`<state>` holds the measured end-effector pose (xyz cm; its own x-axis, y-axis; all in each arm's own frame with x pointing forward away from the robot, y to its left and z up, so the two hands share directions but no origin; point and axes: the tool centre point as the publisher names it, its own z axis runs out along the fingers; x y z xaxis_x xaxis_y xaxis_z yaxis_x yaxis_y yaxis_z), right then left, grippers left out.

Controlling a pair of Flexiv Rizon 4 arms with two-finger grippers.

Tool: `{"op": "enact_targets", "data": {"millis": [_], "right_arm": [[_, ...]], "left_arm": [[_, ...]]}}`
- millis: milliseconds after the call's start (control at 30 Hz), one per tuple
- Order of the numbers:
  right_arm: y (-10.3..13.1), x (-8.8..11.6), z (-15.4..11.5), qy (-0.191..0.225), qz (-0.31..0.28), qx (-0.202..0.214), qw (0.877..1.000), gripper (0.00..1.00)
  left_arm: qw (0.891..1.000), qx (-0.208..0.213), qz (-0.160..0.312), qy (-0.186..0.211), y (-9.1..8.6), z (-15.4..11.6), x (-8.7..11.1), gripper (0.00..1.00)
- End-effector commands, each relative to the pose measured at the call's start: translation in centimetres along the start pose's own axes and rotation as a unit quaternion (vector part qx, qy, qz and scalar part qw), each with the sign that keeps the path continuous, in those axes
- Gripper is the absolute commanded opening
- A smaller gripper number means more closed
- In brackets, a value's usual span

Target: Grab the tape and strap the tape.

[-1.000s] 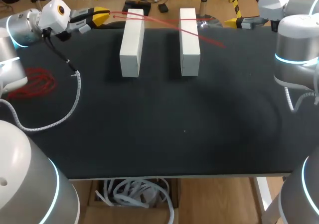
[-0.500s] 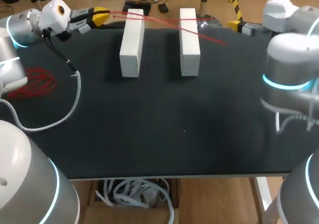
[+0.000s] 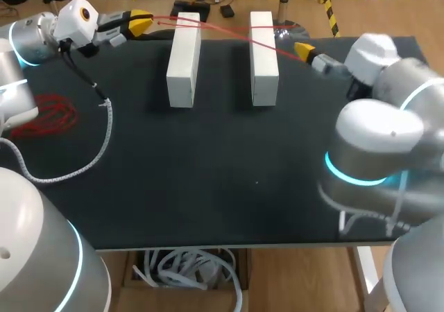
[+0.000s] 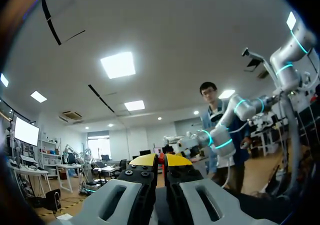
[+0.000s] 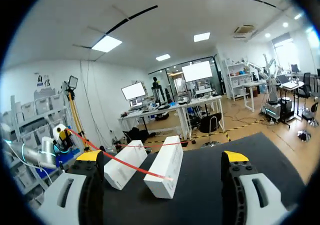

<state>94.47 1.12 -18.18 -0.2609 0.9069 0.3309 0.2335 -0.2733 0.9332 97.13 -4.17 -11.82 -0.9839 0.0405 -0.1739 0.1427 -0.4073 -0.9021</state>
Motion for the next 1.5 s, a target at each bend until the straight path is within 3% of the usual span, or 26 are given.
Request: {"op": "enact_targets", "data": {"millis": [33,233,367,467,1067,1133,1233,1467,1500], "right_arm": [[-1.5,2.2,-0.9,-0.012,0.036,-0.105,0.994,1.00],[-2.1,5.6,-1.8,0.007,0.080,-0.111,0.991,1.00],[-2.6,6.8,-2.0,0.019,0.102,-0.108,0.989,1.00],[-2.8,7.0,-2.1,0.036,0.105,-0.104,0.988,1.00],[-2.8,7.0,-2.1,0.036,0.105,-0.104,0.988,1.00],[-3.2,7.6,-2.2,0.020,0.184,-0.130,0.974,1.00],[-3.7,8.5,-2.3,-0.001,0.295,-0.169,0.940,1.00],[-4.2,9.2,-2.2,-0.050,0.502,-0.240,0.829,1.00],[-4.3,9.1,-2.2,-0.053,0.535,-0.244,0.808,1.00]], "left_arm": [[1.000,0.001,0.000,0.001,0.1,0.0,-0.1,0.00],[1.000,0.001,0.000,0.001,0.1,0.0,-0.1,0.00],[1.000,0.001,0.000,0.001,0.1,0.0,-0.1,0.00],[1.000,0.001,0.000,0.001,0.1,0.0,-0.1,0.00],[1.000,0.001,0.000,0.001,0.1,0.0,-0.1,0.00],[1.000,0.001,0.000,0.001,0.1,0.0,-0.1,0.00],[1.000,0.001,0.000,0.001,0.1,0.0,-0.1,0.00],[1.000,0.001,0.000,0.001,0.1,0.0,-0.1,0.00],[1.000,0.001,0.000,0.001,0.1,0.0,-0.1,0.00]]}}
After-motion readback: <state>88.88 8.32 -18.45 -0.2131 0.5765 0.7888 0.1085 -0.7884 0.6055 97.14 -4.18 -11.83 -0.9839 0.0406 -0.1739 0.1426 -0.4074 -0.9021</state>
